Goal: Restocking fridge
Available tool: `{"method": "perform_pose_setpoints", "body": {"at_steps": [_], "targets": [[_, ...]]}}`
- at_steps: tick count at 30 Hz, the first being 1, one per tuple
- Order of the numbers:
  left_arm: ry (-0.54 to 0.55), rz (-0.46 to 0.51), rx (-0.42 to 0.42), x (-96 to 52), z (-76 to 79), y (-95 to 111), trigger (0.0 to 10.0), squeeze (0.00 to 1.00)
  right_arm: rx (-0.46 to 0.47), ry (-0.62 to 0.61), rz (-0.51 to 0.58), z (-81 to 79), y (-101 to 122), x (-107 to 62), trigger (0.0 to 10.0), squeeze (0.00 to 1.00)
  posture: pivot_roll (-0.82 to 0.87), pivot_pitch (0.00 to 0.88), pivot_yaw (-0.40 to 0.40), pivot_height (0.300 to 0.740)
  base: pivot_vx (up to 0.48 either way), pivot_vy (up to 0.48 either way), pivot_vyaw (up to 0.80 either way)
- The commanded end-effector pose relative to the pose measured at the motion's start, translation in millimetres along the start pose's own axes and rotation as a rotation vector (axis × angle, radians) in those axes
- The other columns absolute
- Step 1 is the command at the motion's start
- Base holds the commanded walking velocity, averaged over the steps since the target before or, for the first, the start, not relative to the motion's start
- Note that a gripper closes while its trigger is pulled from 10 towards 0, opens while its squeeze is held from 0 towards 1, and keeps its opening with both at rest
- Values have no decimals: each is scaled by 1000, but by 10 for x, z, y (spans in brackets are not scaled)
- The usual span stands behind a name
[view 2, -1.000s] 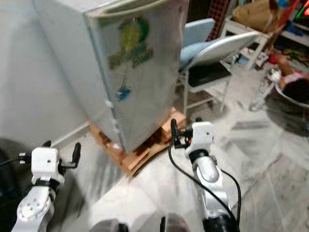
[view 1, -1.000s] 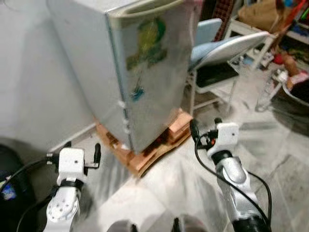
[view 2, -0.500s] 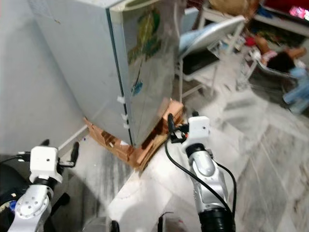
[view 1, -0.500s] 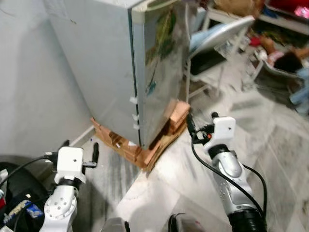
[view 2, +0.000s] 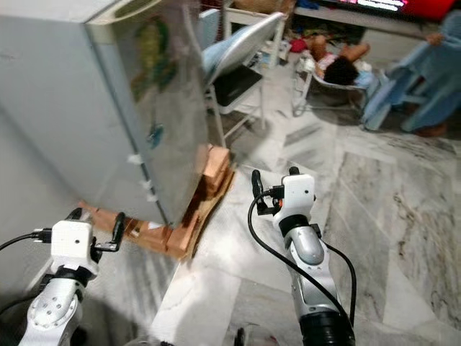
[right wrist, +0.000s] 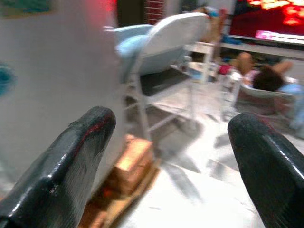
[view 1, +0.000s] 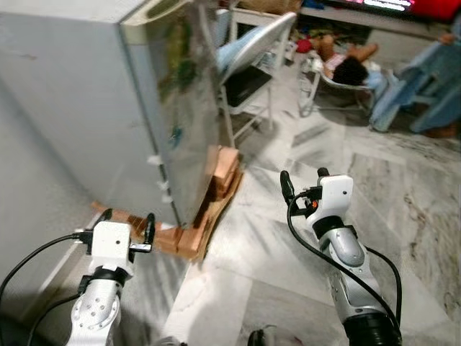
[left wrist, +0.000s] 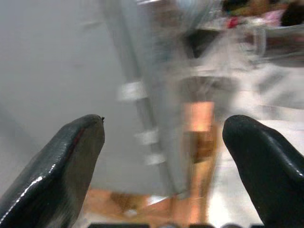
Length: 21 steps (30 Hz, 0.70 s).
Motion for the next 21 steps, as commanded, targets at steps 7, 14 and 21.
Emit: {"method": "perform_pose_setpoints", "body": {"at_steps": [7, 14, 21], "targets": [[3, -5, 16, -11, -53, -23, 10000, 0, 2, 3, 4, -53, -11, -2, 10000, 0, -7, 119, 23, 740, 391, 0, -479], [2, -11, 13, 9, -56, -31, 10000, 0, -9, -3, 7, -28, -3, -8, 10000, 0, -7, 124, 23, 740, 425, 0, 0], [4, -2, 21, 12, -55, -11, 10000, 0, -18, -6, 14, -19, 27, 3, 10000, 0, -6, 132, 26, 740, 108, 84, 0]]}}
Point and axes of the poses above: a point about 5 cm out from each wrist's last joint towards the gripper, its own x axis pointing out of the wrist towards the gripper, its own y axis along the axis of the wrist's last joint, z = x × y, the point moved 5 cm from there along x, pointing out of the wrist towards the gripper, and after that the axes turned 12 degrees about x, right-handed, at the moved point
